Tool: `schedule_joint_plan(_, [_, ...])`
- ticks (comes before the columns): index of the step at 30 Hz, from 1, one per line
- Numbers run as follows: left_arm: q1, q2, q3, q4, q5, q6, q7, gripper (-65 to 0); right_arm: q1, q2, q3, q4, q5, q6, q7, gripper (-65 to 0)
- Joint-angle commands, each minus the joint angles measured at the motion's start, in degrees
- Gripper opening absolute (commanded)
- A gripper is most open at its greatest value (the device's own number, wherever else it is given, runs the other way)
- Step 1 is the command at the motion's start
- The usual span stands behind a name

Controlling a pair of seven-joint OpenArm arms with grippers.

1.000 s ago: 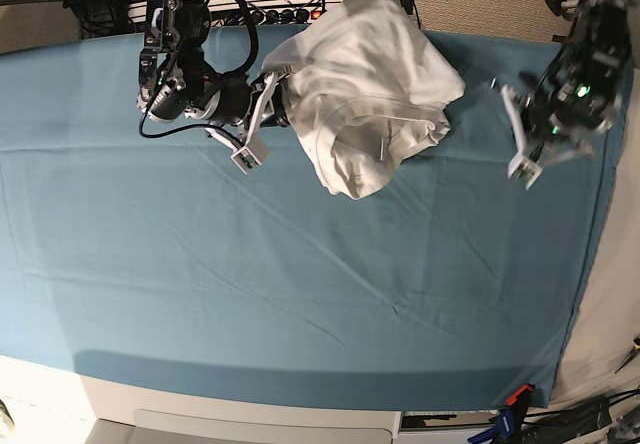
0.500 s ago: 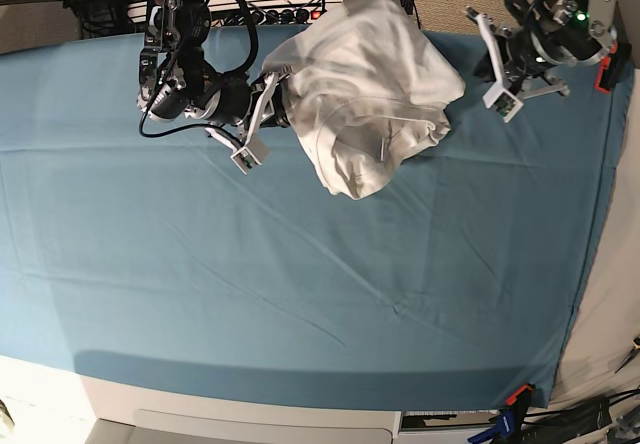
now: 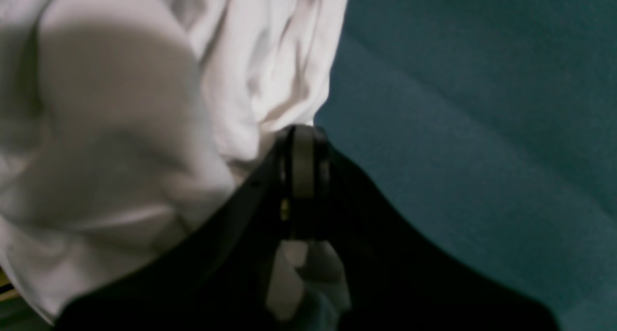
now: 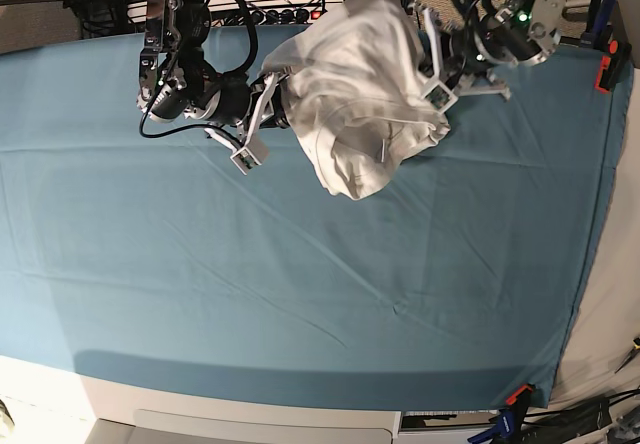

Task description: Fold the T-shirt properly

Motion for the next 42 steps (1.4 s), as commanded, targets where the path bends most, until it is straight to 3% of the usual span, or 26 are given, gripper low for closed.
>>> schedule_joint_plan(1, [-0.7, -0.28, 0.52, 0.33, 0.02, -0.02, -1.27, -65.0, 0.44, 0.04, 0.11, 0.85, 0.39, 0.1, -0.11, -65.0])
schedule_joint_plan(10, [-9.7, 3.37, 3.34, -11.78, -0.72, -0.57, -1.09, -65.0, 0.02, 0.04, 0.11, 0.87, 0.61, 0.1, -1.88, -65.0])
schedule_joint_plan(26, [-18.25, 3.63, 3.34, -12.11, -1.51, -0.94, -2.4, -65.0, -8.79, 0.04, 0.11, 11.43, 0.59, 0.1, -1.22, -65.0])
schedule_joint_plan(35, [-22.99, 3.63, 3.32, -15.63, -1.49, -0.92, -2.95, -65.0, -9.01, 0.02, 0.11, 11.43, 0.52, 0.1, 4.74, -65.0])
schedule_joint_plan(42, [-27.36, 3.61, 3.32, -20.33, -1.51, -0.85, -2.93, -65.0, -7.61, 0.02, 0.11, 11.43, -2.51, -0.94, 5.6, -65.0])
